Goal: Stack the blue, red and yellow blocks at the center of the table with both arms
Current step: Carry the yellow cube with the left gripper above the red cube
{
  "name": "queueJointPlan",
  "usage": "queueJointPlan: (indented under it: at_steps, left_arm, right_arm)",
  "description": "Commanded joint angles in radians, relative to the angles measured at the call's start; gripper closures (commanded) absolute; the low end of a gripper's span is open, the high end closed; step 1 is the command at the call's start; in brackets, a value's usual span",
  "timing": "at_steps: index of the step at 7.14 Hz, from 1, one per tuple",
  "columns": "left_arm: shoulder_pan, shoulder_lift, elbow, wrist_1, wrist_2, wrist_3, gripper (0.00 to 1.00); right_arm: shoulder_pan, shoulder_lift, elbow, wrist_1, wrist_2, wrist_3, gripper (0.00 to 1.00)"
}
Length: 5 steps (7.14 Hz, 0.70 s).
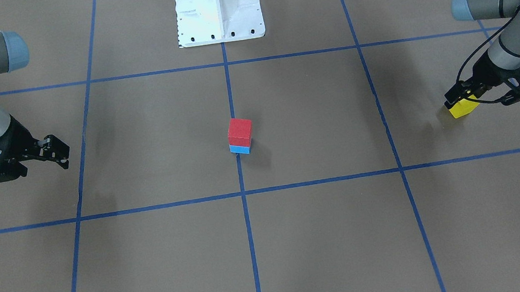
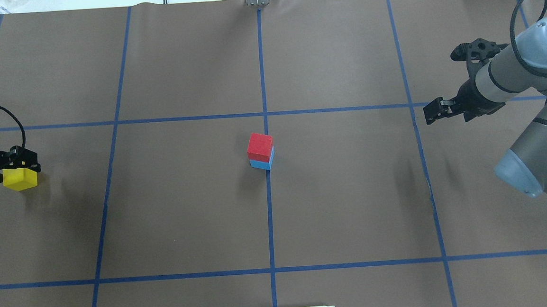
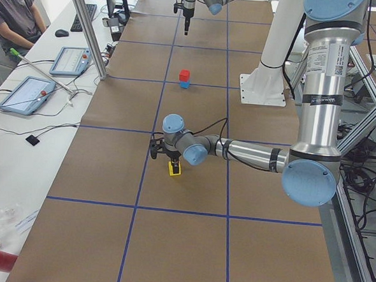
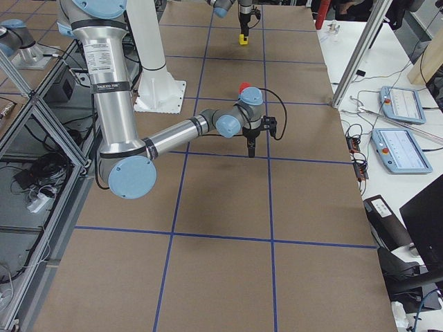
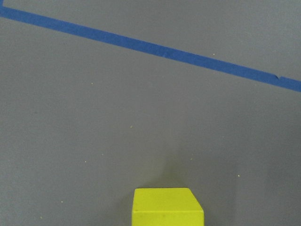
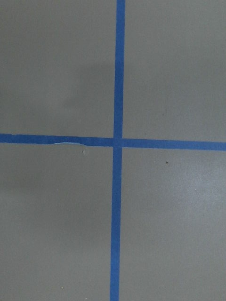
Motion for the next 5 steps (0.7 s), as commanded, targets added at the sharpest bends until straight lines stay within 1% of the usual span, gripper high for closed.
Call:
queueJointPlan:
  at_steps: [1,2,4,5]
  left_arm:
    - [0.008,-0.003,0.019,0.002,0.003,0.008,0.51]
    - [0.008,-0.006,0.019,0.005,-0.005,0.016,1.00]
    - [0.008,-0.051,-0.002,0.014,-0.014,0.025,1.00]
    - [0.007,-0.134,-0.030,0.070,-0.044,0.023,1.00]
  right_arm:
    - [0.000,0.000,0.005,0.001,0.000,0.004,0.00]
    - [0.000,0.000,0.005,0.001,0.000,0.004,0.00]
    - [0.000,0.000,0.005,-0.001,0.000,0.006,0.00]
    - [0.000,0.000,0.007,0.001,0.000,0.006,0.00]
